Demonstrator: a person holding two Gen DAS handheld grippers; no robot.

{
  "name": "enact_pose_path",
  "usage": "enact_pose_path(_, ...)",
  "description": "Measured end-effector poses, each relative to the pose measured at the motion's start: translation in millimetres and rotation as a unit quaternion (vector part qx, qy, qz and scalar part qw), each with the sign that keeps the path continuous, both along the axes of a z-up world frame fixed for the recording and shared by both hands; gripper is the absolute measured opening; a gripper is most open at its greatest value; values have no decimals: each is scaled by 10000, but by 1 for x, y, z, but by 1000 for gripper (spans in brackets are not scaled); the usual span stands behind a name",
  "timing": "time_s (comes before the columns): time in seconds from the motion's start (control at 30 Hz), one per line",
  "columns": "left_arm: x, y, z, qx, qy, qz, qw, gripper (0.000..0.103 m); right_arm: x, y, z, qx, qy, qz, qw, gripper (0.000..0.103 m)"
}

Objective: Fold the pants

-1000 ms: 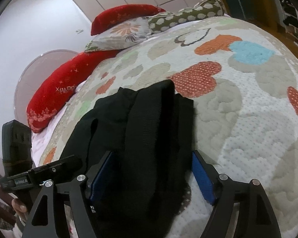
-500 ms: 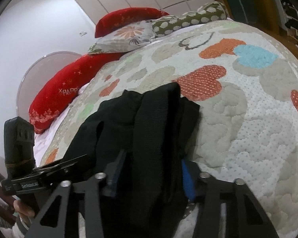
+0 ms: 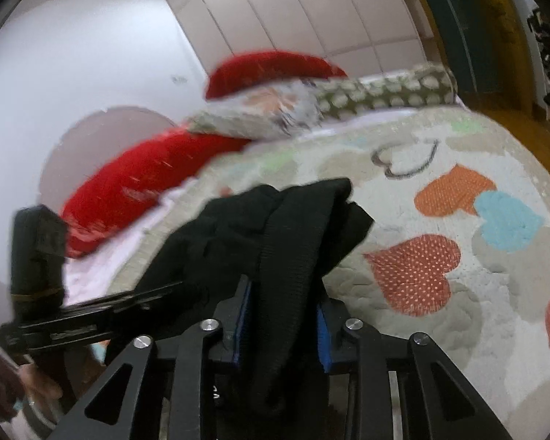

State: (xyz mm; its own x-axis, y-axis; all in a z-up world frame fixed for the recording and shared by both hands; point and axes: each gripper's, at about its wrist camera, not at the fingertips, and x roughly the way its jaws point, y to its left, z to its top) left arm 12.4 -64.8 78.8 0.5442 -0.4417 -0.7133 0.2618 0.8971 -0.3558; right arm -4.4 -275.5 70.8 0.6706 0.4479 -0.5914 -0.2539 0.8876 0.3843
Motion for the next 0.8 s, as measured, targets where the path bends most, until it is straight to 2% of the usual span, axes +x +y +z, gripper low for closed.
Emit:
enact_pose_path(0.07, 13, -3, -21, 300, 376, 71, 9988, 44, 14, 1, -19, -312, 418, -150, 9985, 33)
enact_pose_path(0.1, 18, -3, -33, 508, 560, 176, 9970, 55, 18, 1, -28, -553, 623, -276, 9961, 34)
enact_pose_path(0.17, 14, 11, -37, 296, 495, 382, 9976, 66, 9, -8, -28, -381, 541, -228, 9975, 34)
enact_pose_path(0.3, 4, 25, -28, 233, 423, 532, 9974, 66, -9, -20, -7, -490, 234, -351, 9979, 35)
enact_pose_path(0.47, -12, 13, -17, 518, 90, 539, 9972, 66, -20, 2, 19, -385, -101, 108, 9991, 35)
enact_pose_path(0.53, -15, 4, -22, 651, 75, 464, 9968, 66, -18, 19, 13, -636, -7, 276, 9976, 35)
enact_pose_path(0.63, -22, -2, -32, 758, -4, 497, 9959, 68, -18, 27, -19, -1015, 453, 223, 9936, 35)
enact_pose_path(0.7, -24, 0, -36, 668, -6, 549, 9963, 73, -23, 23, -31, -1022, 505, 124, 9934, 36)
enact_pose_path(0.8, -26, 1, -34, 643, 4, 579, 9962, 72, -28, 16, -25, -923, 501, 82, 9944, 35)
